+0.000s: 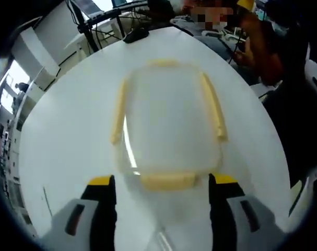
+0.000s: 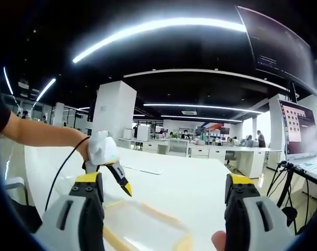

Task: Snap each plastic latch of the storage box into its locked position after aligning the lid with the box until every specified latch is closed and the lid sits flush.

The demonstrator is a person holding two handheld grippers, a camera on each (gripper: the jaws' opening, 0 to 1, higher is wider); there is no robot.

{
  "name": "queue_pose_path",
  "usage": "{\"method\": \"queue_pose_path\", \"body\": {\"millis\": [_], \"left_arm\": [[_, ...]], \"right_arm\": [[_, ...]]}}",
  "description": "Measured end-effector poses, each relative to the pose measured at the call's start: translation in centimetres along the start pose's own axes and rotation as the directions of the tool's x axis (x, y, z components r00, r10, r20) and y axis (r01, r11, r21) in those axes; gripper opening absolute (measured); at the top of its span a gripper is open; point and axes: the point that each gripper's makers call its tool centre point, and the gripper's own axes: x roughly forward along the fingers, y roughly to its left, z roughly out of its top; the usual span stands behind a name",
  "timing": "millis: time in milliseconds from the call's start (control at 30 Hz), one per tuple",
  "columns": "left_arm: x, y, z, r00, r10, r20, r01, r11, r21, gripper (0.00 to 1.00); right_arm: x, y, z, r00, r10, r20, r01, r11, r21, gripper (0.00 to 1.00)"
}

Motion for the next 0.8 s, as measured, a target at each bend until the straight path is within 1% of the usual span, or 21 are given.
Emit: {"method": "queue_pose_path", "body": {"millis": [200, 267, 467, 667, 700, 800], "left_arm": [[0.3, -0.2, -0.1, 1.000, -0.009, 0.001, 0.009, 1.000, -0.011, 0.69], [0.3, -0.3, -0.2, 1.000, -0.015, 0.003, 0.015, 1.000, -0.018, 0.67], [0.5, -0.3, -0.3, 1.000, -0.023, 0.005, 0.023, 0.999, -0.030, 0.66], [0.7, -0.5, -0.4, 0.999, -0.045, 0.019, 0.046, 0.996, -0.079, 0.63], [0.7, -0.5, -0.4, 0.999, -0.044, 0.019, 0.046, 0.995, -0.083, 0.63], [0.7, -0.4, -0.4, 0.999, -0.044, 0.024, 0.046, 0.995, -0.092, 0.63]], "right_arm": [[0.1, -0.1, -0.3, 1.000, 0.001, -0.012, -0.001, 1.000, -0.002, 0.97], [0.1, -0.1, -0.4, 1.000, 0.001, -0.015, -0.001, 1.000, -0.003, 0.97], [0.1, -0.2, -0.5, 1.000, 0.004, -0.018, -0.004, 1.000, -0.005, 0.96], [0.2, 0.1, -0.6, 1.000, 0.017, -0.021, -0.018, 1.000, -0.014, 0.93], [0.2, 0.2, -0.6, 0.999, 0.021, -0.024, -0.021, 1.000, -0.018, 0.91], [0.3, 1.0, -1.1, 0.997, 0.050, -0.051, -0.053, 0.996, -0.067, 0.87]]}}
